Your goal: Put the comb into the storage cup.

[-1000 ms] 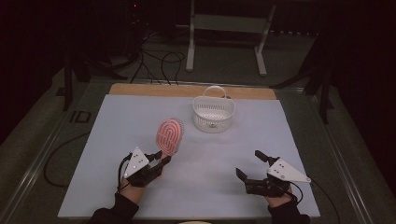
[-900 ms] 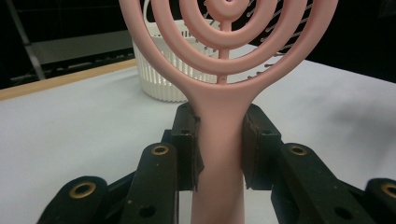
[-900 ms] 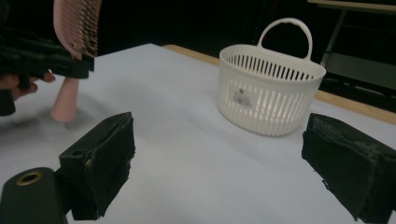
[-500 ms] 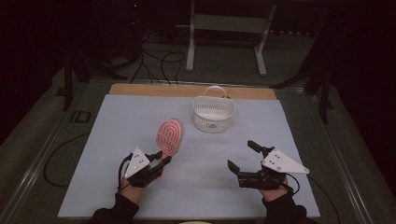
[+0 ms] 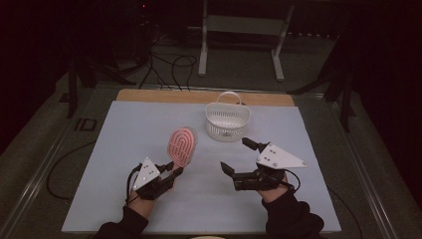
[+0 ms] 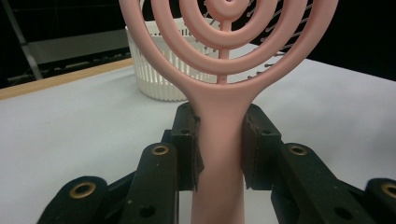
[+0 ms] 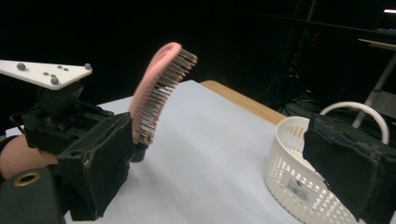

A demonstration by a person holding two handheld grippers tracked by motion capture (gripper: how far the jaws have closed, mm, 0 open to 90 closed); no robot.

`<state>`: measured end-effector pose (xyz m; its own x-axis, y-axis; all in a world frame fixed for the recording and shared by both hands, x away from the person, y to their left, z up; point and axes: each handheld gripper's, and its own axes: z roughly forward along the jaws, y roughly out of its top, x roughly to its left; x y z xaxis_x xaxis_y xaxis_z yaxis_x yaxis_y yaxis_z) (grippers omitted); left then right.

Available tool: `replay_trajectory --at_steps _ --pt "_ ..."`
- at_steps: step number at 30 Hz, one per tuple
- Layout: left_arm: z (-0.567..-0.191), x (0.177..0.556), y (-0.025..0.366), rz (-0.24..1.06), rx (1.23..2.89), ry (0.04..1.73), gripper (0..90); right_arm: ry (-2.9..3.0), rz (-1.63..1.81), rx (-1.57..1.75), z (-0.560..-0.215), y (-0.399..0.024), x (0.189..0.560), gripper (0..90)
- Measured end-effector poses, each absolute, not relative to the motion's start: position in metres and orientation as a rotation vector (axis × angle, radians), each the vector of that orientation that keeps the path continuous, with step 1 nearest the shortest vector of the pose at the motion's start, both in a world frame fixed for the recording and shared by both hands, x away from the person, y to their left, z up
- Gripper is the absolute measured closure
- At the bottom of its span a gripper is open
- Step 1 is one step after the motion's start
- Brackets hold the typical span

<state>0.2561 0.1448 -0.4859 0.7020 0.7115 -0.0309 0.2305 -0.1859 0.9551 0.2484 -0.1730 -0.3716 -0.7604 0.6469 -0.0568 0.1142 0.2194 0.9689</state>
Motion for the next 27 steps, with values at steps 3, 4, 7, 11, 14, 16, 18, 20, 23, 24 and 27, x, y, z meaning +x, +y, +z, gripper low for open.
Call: replay_trajectory --at_steps 3,4,7,11,14,16,18,20,23,24,27 --pt "-0.486 0.256 0.145 0.514 1.745 0.755 70.9 2.049 1.563 0.698 -0.369 -0.167 0.25 8.4" --pt "-0.486 0.256 0.145 0.513 1.746 0.755 71.0 2.053 1.575 0.698 -0.366 -0.161 0.252 8.3" --pt "-0.486 0.256 0.145 0.513 1.745 0.755 71.0 2.052 1.577 0.695 -0.363 -0.153 0.255 8.2" --pt "-0.486 0.256 0.145 0.516 1.742 0.756 71.0 2.05 1.578 0.708 -0.361 -0.14 0.257 8.2" --pt "-0.486 0.256 0.145 0.519 1.74 0.756 70.9 2.043 1.604 0.75 -0.361 -0.132 0.261 8.2" --pt "-0.486 0.256 0.145 0.514 1.738 0.756 71.0 2.052 1.622 0.783 -0.363 -0.127 0.264 8.2" --pt "-0.486 0.256 0.145 0.516 1.74 0.757 71.0 2.041 1.637 0.824 -0.365 -0.121 0.266 8.2" --pt "-0.486 0.256 0.144 0.519 1.746 0.752 71.0 2.038 1.653 0.866 -0.366 -0.115 0.268 8.2" --pt "-0.486 0.256 0.144 0.52 1.746 0.751 71.0 2.032 1.688 0.899 -0.368 -0.107 0.27 8.2" --pt "-0.486 0.256 0.144 0.519 1.742 0.754 71.0 2.031 1.697 0.909 -0.369 -0.105 0.27 8.2" --pt "-0.486 0.256 0.144 0.519 1.742 0.755 71.0 2.031 1.72 0.945 -0.37 -0.097 0.272 8.2"
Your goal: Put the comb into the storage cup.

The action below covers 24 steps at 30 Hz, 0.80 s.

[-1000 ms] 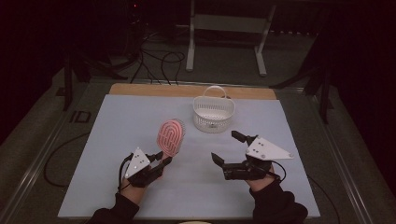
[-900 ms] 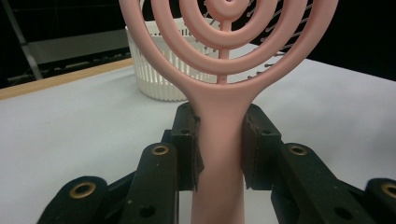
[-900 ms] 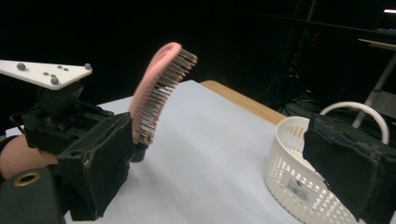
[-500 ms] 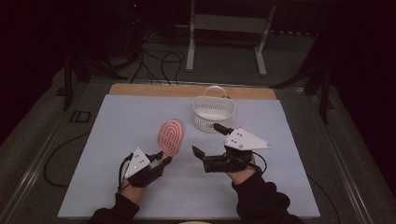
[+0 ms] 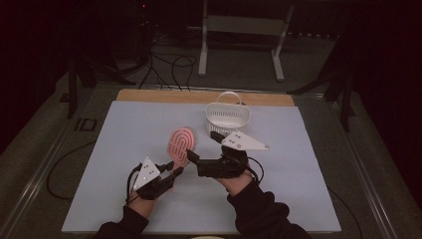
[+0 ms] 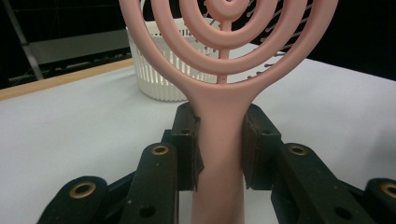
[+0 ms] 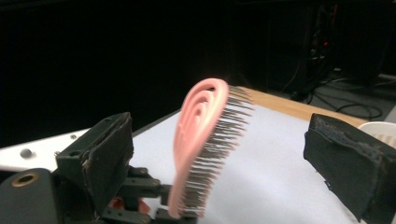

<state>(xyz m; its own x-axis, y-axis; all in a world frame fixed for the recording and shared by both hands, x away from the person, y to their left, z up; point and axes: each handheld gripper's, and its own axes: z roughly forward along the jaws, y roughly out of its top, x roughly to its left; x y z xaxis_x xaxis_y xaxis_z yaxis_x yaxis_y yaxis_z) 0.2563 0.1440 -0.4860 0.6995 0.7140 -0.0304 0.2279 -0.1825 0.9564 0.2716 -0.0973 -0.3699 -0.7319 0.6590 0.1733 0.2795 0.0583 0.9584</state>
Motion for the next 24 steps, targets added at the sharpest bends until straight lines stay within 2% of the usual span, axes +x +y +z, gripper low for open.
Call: replay_trajectory --at_steps 13,20,24 --pt "-0.486 0.256 0.144 0.518 1.744 0.753 71.0 2.008 1.765 1.114 -0.379 -0.085 0.281 9.3" --pt "-0.486 0.256 0.144 0.524 1.75 0.75 71.0 2.021 1.786 1.178 -0.386 -0.079 0.284 14.1" --pt "-0.486 0.256 0.144 0.521 1.751 0.749 70.9 2.026 1.782 1.194 -0.389 -0.075 0.285 19.7"
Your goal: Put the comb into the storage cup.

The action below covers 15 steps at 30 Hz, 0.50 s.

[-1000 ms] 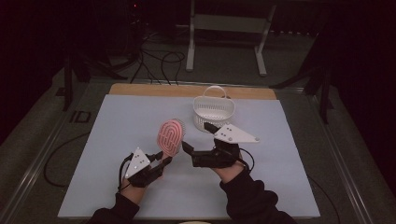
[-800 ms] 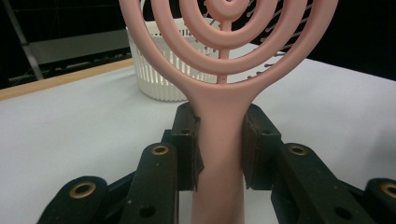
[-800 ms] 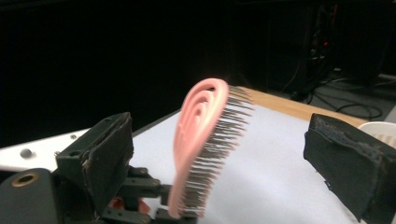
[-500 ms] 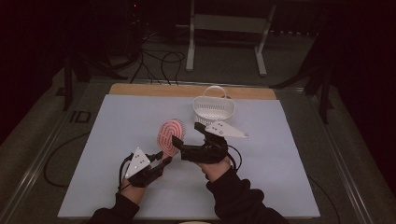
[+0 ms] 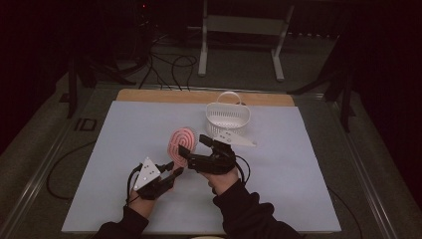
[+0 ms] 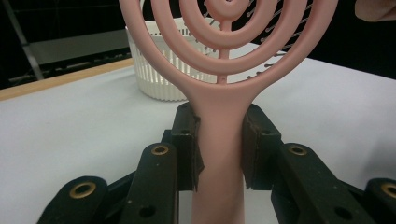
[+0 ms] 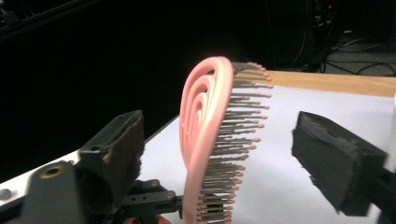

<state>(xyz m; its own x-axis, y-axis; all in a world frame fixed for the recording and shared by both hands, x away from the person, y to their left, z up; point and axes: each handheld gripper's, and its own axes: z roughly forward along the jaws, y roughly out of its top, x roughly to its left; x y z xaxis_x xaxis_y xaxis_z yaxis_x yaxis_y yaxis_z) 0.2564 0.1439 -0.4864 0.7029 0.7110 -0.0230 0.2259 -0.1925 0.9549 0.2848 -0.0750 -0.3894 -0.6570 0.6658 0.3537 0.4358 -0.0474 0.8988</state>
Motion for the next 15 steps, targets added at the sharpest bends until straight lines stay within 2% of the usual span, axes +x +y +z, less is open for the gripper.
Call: replay_trajectory --at_steps 15 --pt "-0.486 0.255 0.143 0.532 1.751 0.74 70.9 2.062 1.758 1.246 -0.4 -0.059 0.287 46.6"
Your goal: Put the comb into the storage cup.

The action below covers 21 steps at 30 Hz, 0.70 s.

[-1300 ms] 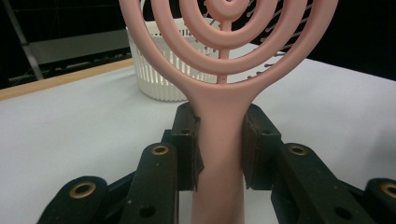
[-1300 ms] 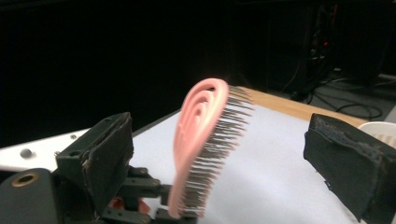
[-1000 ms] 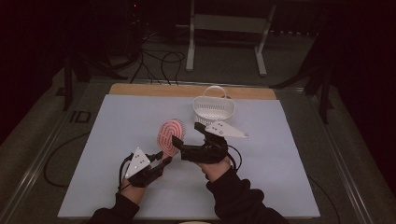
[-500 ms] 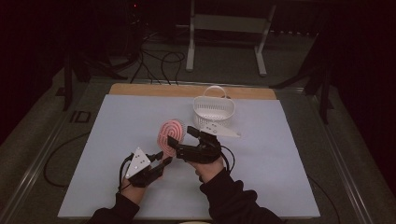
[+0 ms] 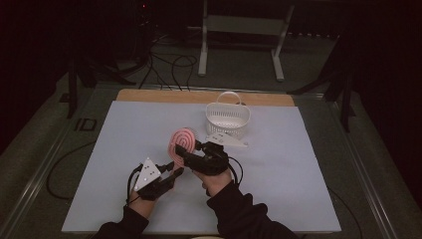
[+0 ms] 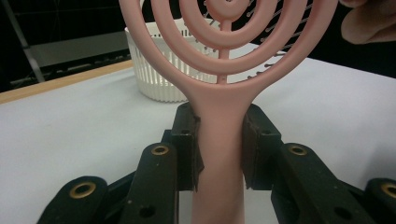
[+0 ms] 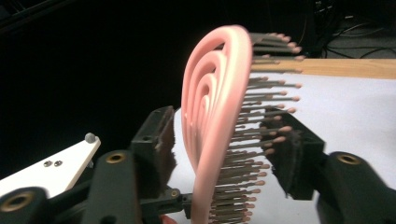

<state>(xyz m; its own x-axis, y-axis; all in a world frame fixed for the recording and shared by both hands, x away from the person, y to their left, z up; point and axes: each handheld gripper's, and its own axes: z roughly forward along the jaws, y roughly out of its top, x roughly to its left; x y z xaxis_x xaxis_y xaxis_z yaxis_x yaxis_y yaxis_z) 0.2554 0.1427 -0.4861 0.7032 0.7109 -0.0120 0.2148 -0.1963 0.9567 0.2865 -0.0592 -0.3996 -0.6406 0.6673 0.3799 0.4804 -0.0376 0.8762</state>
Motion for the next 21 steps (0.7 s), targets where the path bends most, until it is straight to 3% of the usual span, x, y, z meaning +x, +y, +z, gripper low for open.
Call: replay_trajectory --at_steps 10,21 --pt "-0.4863 0.2562 0.143 0.528 1.761 0.745 70.9 2.051 1.743 1.293 -0.4026 -0.0573 0.2873 59.5" --pt "-0.4862 0.2576 0.1422 0.508 1.777 0.749 70.8 2.089 1.749 1.258 -0.4036 -0.0586 0.289 63.8"
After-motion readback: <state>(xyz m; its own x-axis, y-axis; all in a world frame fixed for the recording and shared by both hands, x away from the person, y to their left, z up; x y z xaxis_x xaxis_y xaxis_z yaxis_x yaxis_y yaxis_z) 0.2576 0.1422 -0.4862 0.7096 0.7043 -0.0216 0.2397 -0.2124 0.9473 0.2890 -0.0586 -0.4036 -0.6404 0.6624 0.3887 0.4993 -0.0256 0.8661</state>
